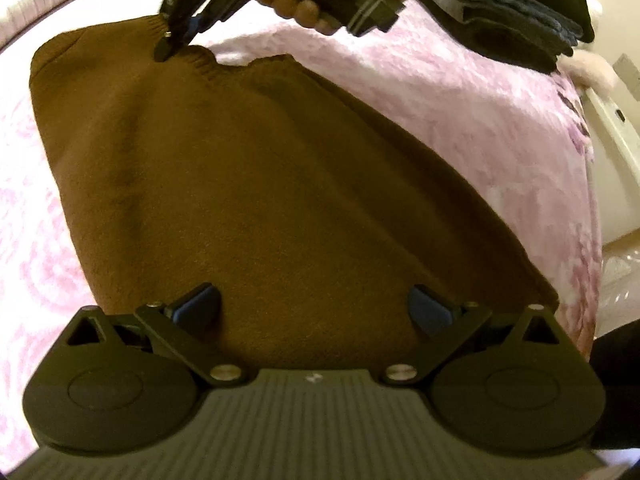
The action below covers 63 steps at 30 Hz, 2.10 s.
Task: Fold clothes
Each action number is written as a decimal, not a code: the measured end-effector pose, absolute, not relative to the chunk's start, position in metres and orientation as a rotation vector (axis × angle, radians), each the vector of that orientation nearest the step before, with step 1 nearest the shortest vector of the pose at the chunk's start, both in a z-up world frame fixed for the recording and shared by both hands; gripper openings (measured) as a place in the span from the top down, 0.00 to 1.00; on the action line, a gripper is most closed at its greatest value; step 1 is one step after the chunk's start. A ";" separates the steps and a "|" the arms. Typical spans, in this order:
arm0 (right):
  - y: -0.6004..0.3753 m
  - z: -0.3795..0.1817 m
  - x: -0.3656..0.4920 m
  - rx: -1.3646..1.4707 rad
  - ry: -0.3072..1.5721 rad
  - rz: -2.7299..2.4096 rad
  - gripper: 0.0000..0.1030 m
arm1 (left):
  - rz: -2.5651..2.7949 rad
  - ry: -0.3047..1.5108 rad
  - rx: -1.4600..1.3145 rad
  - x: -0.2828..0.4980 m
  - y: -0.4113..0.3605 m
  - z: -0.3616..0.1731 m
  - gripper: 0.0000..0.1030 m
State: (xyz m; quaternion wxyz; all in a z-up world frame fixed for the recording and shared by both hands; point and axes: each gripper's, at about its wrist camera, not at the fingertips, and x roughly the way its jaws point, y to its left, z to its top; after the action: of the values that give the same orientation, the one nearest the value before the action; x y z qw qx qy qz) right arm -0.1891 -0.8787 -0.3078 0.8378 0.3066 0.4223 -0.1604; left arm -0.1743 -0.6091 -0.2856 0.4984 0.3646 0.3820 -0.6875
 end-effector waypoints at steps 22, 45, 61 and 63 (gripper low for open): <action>-0.815 -0.280 -0.304 0.672 0.932 -0.396 0.89 | -1.632 0.962 0.939 -0.187 -0.568 -0.274 0.02; -0.791 -0.284 -0.338 0.672 0.977 -0.412 0.67 | -1.590 0.903 1.033 -0.194 -0.531 -0.261 0.02; -0.653 -0.259 -0.443 0.930 0.974 -0.414 0.47 | -1.499 0.984 0.839 -0.153 -0.468 -0.253 0.23; -0.639 -0.266 -0.449 0.991 0.958 -0.428 0.47 | -1.547 0.957 0.850 -0.161 -0.469 -0.256 0.23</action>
State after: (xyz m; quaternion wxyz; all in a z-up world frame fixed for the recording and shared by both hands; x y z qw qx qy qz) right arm -0.4486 -0.6388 -0.2665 0.7508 0.4537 0.4383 -0.1958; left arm -0.1610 -0.4693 -0.2560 0.5368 0.3573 0.4020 -0.6500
